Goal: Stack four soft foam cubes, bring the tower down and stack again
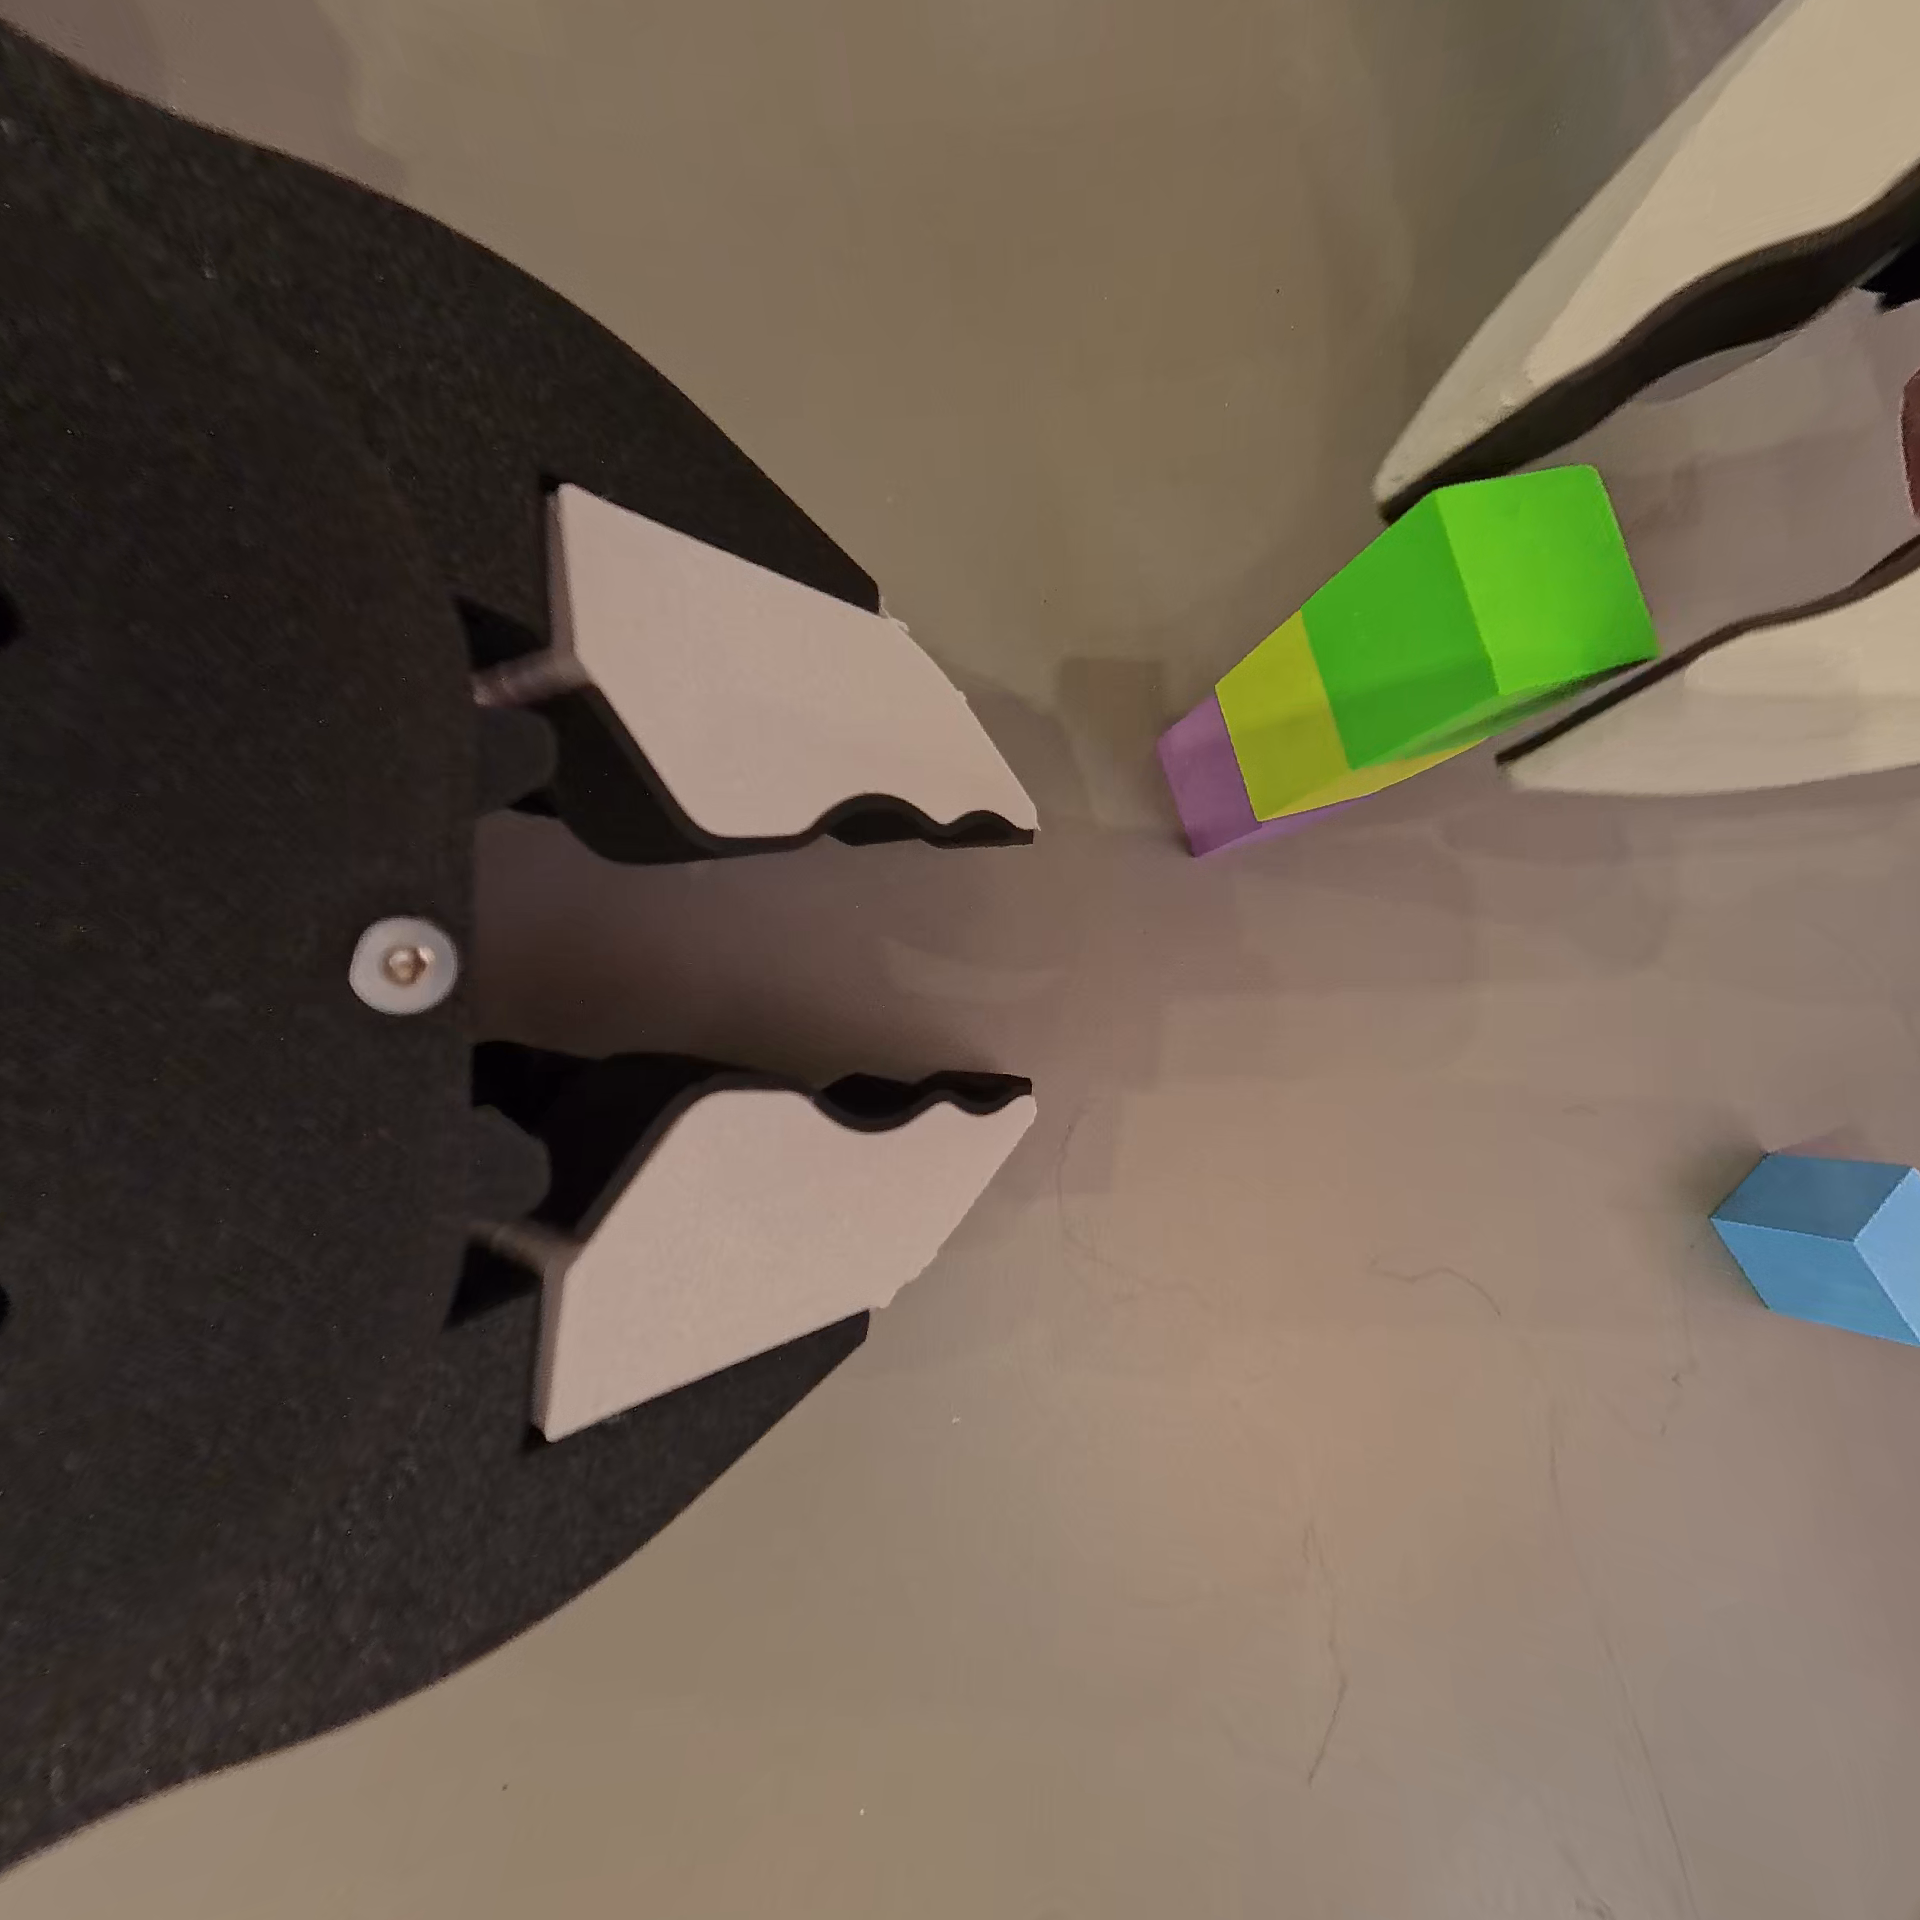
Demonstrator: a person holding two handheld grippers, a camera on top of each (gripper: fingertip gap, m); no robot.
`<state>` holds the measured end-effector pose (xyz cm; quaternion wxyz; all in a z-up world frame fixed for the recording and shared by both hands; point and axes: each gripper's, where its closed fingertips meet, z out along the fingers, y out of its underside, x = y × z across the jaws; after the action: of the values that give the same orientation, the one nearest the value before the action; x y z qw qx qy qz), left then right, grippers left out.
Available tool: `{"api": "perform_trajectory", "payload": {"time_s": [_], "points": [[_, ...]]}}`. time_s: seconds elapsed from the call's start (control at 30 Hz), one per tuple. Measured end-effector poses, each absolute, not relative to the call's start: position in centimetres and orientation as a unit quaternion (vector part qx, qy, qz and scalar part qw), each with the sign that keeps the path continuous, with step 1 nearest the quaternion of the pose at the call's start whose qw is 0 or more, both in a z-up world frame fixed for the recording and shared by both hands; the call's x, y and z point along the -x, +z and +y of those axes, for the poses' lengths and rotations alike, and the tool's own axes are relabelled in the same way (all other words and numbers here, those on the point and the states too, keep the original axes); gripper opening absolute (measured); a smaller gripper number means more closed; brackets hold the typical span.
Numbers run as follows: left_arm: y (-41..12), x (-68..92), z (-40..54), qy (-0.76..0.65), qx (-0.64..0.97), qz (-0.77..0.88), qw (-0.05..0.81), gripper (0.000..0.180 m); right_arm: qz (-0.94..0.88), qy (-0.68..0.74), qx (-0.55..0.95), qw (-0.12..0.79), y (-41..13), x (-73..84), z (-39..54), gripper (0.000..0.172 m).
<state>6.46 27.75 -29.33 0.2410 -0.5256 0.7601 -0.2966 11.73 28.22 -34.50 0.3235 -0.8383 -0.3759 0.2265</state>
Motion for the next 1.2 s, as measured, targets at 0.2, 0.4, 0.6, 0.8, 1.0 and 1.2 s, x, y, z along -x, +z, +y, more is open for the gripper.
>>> {"api": "perform_trajectory", "payload": {"time_s": [0.2,0.4,0.6,0.8,1.0,1.2], "points": [[-27.7,-5.9,28.0,-0.314,0.529,0.746,0.255,0.064,-0.376,0.227,0.838,0.323,-34.5,-11.7,28.2,0.041],[-25.0,-4.1,30.3,-0.327,0.547,0.715,0.287,0.071,-0.376,0.227,0.838,0.323,-34.5,-11.7,28.2,0.041],[-27.0,-3.1,35.3,-0.246,0.611,0.683,0.315,0.063,-0.376,0.226,0.838,0.324,-34.5,-11.7,28.2,0.041],[-30.2,-2.6,38.9,-0.182,0.666,0.652,0.314,0.061,-0.376,0.226,0.838,0.324,-34.5,-11.7,28.2,0.041],[-32.6,-1.9,42.2,-0.120,0.716,0.610,0.318,0.058,-0.375,0.229,0.838,0.323,-34.5,-11.7,28.2,0.041],[-33.7,-1.9,43.5,-0.093,0.722,0.611,0.311,0.053,-0.374,0.232,0.838,0.322,-34.5,-11.7,28.2,0.041]]}}
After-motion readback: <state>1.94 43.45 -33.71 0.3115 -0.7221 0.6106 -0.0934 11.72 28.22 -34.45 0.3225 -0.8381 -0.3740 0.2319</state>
